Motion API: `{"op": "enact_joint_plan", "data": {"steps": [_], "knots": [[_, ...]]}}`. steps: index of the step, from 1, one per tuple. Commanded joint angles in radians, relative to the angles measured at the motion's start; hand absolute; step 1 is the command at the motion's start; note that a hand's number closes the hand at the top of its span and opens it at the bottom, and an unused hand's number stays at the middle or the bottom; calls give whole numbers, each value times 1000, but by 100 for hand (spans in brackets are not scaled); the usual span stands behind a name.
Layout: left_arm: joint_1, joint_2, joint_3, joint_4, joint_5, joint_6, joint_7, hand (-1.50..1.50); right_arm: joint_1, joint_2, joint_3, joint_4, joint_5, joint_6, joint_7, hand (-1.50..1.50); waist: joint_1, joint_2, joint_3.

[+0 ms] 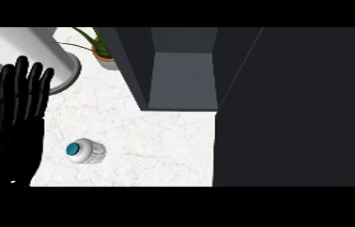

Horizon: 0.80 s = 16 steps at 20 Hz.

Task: Pick up the bottled water, place it into the cabinet and close the cabinet

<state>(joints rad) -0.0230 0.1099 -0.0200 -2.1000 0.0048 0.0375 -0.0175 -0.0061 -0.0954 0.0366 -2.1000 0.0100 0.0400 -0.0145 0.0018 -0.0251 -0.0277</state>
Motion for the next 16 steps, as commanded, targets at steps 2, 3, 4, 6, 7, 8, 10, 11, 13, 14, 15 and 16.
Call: {"op": "enact_joint_plan", "data": {"steps": [2,3,4,6,7,8,10,11,13,14,15,16], "knots": [[158,31,78,-111,96,-58,-43,-150,65,-2,-6,-72,-2,6,1,-150,5,22,27],[171,29,82,-122,95,-63,-38,-150,49,24,45,-91,39,-20,42,-150,4,22,27],[145,32,92,-159,95,-45,34,-150,100,-5,20,-124,4,20,40,-150,0,23,28],[242,35,128,-118,117,-90,-64,-150,158,-2,-4,-189,-50,27,72,-150,0,22,27],[244,-69,106,-78,193,11,83,-150,146,6,79,-115,-127,98,68,-150,22,21,27],[230,-61,132,-123,207,34,134,-150,192,18,115,-169,-123,94,95,-150,8,18,28],[301,-58,141,-204,242,16,147,-150,211,24,157,-260,-118,75,176,-150,7,18,27],[335,-30,174,-275,292,7,219,-150,240,25,151,-214,-112,93,103,-150,10,19,28],[429,-74,132,-365,267,15,212,-150,262,11,198,-305,-81,89,171,-150,9,19,28],[433,-57,158,-390,288,10,234,-150,214,40,233,-367,-66,34,269,-150,10,20,27],[449,-51,161,-456,301,18,287,-150,264,41,252,-342,-43,52,213,-150,7,20,28],[481,-53,186,-490,329,10,293,-150,257,41,235,-278,-60,71,160,-150,10,21,28]]}}
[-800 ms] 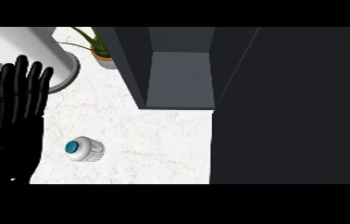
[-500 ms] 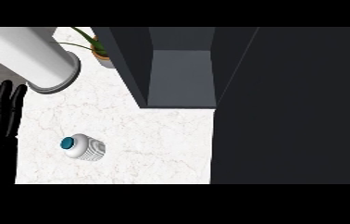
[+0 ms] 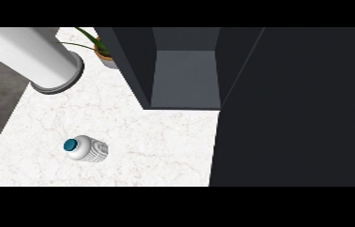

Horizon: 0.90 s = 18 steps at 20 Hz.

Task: Pick up the bottled water, place it into the cabinet and close the cabinet

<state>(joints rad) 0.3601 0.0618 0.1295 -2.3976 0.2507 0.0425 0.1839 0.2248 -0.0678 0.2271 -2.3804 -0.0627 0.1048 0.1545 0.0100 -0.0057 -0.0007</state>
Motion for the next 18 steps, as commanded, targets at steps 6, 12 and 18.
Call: {"op": "enact_joint_plan", "data": {"steps": [6,12,18], "knots": [[123,-11,53,-253,97,6,137,-150,31,22,116,-159,72,-49,133,-150,5,-1,0],[116,-1,73,-280,117,9,216,-150,56,31,210,-166,146,-80,134,-150,3,-2,1],[97,0,106,-238,119,-9,208,-150,81,21,226,-159,150,-108,108,-150,-1,-2,1]]}}
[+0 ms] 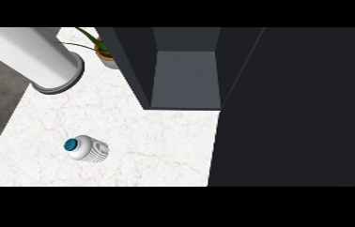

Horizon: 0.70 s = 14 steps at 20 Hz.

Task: Pick up the bottled water, place it into the cabinet and close the cabinet

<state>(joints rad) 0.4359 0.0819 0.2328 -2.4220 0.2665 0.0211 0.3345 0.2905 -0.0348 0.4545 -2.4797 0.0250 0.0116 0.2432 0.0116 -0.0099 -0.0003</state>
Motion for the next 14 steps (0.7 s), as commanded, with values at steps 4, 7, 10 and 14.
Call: {"op": "enact_joint_plan", "data": {"steps": [4,7,10,14], "knots": [[32,-2,67,-180,130,-17,40,-150,-24,-6,29,-72,97,-54,63,-150,4,2,-1],[6,-8,53,-156,101,-12,58,-150,55,-37,101,-78,127,-48,-3,-150,-14,0,0],[19,9,100,-100,139,-70,22,-150,-26,-31,101,-73,160,-86,57,-150,-3,2,-1],[53,-40,84,-51,91,-97,-31,-150,17,-64,132,-153,158,-112,88,-150,-7,1,-1]]}}
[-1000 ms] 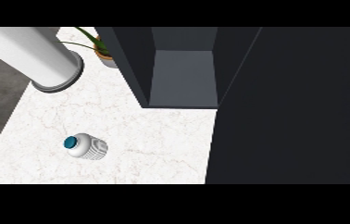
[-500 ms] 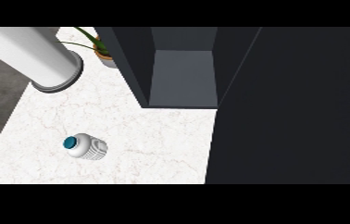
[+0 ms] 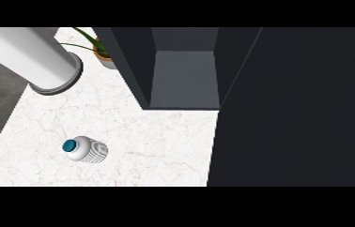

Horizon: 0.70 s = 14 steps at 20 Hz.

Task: Pick up the bottled water, place it into the cabinet and close the cabinet

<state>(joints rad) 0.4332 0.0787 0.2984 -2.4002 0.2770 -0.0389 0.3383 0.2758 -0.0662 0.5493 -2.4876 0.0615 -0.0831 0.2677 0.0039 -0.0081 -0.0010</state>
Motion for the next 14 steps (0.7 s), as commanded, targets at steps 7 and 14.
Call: {"op": "enact_joint_plan", "data": {"steps": [7,14], "knots": [[-44,-24,-7,45,-21,-48,-53,-150,-31,-52,75,-123,136,-49,86,-150,-7,5,0],[-121,-77,-76,226,-156,-13,-173,-150,-43,-71,106,-90,161,-103,66,-150,-18,6,0]]}}
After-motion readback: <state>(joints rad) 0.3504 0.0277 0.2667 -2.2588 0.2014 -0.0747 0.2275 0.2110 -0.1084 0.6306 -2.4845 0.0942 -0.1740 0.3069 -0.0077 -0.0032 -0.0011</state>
